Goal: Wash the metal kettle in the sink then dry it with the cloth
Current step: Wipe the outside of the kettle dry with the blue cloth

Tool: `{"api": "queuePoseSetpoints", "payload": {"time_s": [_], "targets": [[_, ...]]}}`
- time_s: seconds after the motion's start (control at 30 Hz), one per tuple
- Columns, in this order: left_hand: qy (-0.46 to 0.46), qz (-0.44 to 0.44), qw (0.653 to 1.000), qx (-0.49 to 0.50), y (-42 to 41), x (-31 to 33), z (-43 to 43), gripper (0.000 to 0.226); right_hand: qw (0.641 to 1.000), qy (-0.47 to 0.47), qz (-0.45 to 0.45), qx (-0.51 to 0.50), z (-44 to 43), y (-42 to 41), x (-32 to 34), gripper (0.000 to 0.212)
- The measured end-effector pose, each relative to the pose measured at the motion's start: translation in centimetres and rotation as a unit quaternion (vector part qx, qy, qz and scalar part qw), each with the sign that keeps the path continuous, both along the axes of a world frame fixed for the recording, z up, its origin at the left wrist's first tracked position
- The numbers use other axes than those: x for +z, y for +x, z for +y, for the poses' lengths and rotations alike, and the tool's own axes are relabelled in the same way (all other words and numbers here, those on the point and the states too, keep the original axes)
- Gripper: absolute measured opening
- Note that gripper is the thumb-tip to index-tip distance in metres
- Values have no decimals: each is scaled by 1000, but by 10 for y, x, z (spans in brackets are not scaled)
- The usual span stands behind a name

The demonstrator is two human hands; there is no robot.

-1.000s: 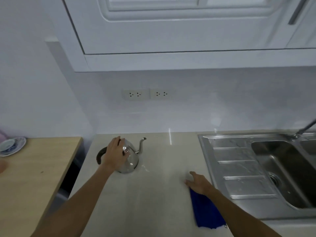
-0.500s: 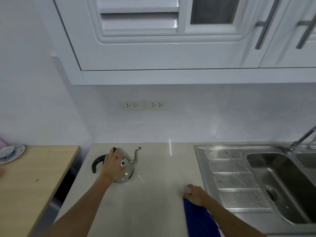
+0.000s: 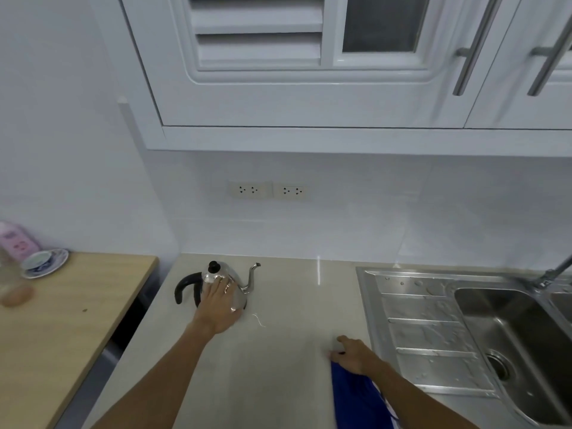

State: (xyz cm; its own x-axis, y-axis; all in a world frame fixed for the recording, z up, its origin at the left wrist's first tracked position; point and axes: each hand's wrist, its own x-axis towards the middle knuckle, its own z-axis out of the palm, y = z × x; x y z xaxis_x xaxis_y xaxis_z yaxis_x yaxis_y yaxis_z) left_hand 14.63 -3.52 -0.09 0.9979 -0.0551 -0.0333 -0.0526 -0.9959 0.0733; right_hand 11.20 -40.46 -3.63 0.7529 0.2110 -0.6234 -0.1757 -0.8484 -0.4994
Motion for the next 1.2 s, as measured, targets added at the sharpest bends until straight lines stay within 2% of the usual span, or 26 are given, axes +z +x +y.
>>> {"api": "queuePoseSetpoints", "payload": {"time_s": [0.17,0.3,0.47,0.57,0.6,0.63,0.73,0.77,0.87,1.0,1.07,1.13,1.2], "targets": [[5,6,1000,0,-6,-3,0,81,1000,-4,-4,14,-4,1,7,96],[-9,8,1000,10,-16,3,-10,79,1000,-10,-11,27,-8,6,4,87],[-29,23,999,26,-24,3,-14,75,999,6,-12,31,-12,1,6,107],[-42,26,998,39,-27,5,-9,76,999,-2,-4,34,-16,-5,-4,91],[-41,27,998,44,-27,6,-7,77,999,-6,-3,38,-18,-8,-7,93],[-43,30,997,52,-26,7,-4,79,999,-4,-1,37,-19,-13,-10,100],[-54,20,996,65,-20,7,9,83,997,-42,-25,55,-23,-23,-34,142],[-61,19,996,65,-18,7,14,82,995,-62,-19,70,-21,-27,-38,143],[-76,16,995,62,-10,8,26,75,986,-134,-30,95,-14,-37,-57,101],[-84,-37,995,49,0,9,40,56,974,-190,-89,83,-6,-57,-78,83],[-90,-60,993,46,4,8,48,57,960,-238,-126,77,-2,-66,-95,69],[-99,-74,992,32,8,3,60,60,951,-258,-168,36,4,-72,-124,64],[-109,-74,991,20,17,-3,76,63,951,-272,-149,2,12,-77,-129,44]]}}
